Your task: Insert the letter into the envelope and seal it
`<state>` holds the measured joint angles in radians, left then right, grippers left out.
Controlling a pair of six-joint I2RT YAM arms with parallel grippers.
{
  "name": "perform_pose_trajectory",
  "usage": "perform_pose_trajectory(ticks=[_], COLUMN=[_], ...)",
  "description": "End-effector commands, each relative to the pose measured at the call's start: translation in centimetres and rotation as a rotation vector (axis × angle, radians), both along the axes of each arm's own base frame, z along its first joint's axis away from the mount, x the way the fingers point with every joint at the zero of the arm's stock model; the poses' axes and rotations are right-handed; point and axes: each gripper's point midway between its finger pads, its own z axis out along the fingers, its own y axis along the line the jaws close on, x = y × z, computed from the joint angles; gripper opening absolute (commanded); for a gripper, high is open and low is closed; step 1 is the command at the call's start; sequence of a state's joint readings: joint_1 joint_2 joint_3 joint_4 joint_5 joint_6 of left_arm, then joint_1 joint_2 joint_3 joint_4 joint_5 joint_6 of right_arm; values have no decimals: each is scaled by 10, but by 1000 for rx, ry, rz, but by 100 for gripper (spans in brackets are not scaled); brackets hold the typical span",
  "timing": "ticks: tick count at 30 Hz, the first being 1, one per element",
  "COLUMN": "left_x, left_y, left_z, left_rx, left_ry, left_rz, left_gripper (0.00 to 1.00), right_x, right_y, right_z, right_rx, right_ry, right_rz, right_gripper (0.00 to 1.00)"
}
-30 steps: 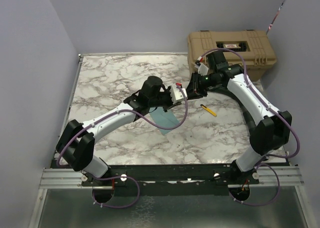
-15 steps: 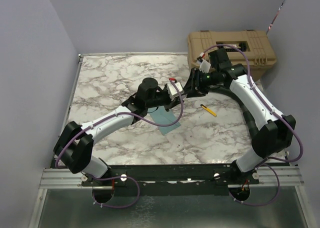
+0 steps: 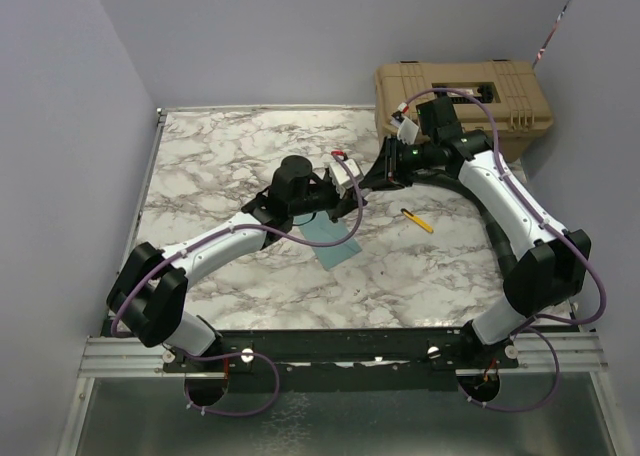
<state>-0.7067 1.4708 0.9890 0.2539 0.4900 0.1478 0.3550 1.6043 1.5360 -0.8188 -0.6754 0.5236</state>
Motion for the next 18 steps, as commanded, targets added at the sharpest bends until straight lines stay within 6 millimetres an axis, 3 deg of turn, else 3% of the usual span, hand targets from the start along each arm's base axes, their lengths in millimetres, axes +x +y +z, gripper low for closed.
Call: perform_pose_trajectory(ticks=[1,3,5,12,18], left_x=[12,11,10,6,0], left_y=[14,14,14,10,9], left_z=[21,19,18,15,15], left_rx=[-70,-65,-61,-47,-36], left_ry=[-21,-25,-29,-32,-49], left_rz=[61,52,39,-6,-46], left_gripper=[0,0,0,0,0], right_x=[-5,-7,-9,-14,-5], right_y=[-2,0,1,3,4], right_z=[-3,-1,-1,-7,-8], right_rx=[9,23,34,46,40], right_ry=[24,20,18,39,18], right_rz=[4,25,40,74,65], right_gripper=[18,34,42,41,43])
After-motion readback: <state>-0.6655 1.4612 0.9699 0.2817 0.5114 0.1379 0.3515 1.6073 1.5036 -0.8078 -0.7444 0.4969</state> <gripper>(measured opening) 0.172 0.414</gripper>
